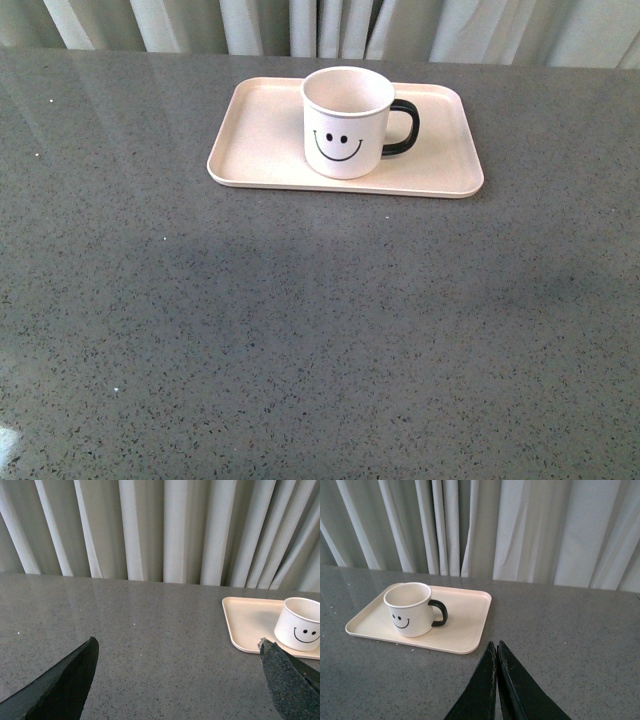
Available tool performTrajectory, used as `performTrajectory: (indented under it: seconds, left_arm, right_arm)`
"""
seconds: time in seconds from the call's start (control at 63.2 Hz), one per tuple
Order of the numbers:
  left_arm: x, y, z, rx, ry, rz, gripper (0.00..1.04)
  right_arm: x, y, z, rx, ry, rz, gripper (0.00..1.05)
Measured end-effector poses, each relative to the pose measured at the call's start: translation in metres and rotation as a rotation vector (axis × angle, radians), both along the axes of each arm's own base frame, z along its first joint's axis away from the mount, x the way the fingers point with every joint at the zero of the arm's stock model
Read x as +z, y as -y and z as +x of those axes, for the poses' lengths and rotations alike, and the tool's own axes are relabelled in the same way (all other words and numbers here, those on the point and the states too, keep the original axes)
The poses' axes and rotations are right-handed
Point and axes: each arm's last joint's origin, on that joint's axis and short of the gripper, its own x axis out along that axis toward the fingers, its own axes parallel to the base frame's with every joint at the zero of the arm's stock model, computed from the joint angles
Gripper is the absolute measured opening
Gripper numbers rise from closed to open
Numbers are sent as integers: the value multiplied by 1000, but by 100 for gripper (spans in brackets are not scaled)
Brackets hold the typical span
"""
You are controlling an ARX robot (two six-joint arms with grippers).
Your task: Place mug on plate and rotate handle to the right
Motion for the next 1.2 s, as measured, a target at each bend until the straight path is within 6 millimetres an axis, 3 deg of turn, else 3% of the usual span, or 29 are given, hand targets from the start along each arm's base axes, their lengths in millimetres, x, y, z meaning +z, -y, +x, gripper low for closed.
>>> performTrajectory:
  seconds: [1.203]
  left_arm:
    - [0,0,0,0,0,0,96]
  right_arm:
    - [2,0,-43,-1,13,0,2]
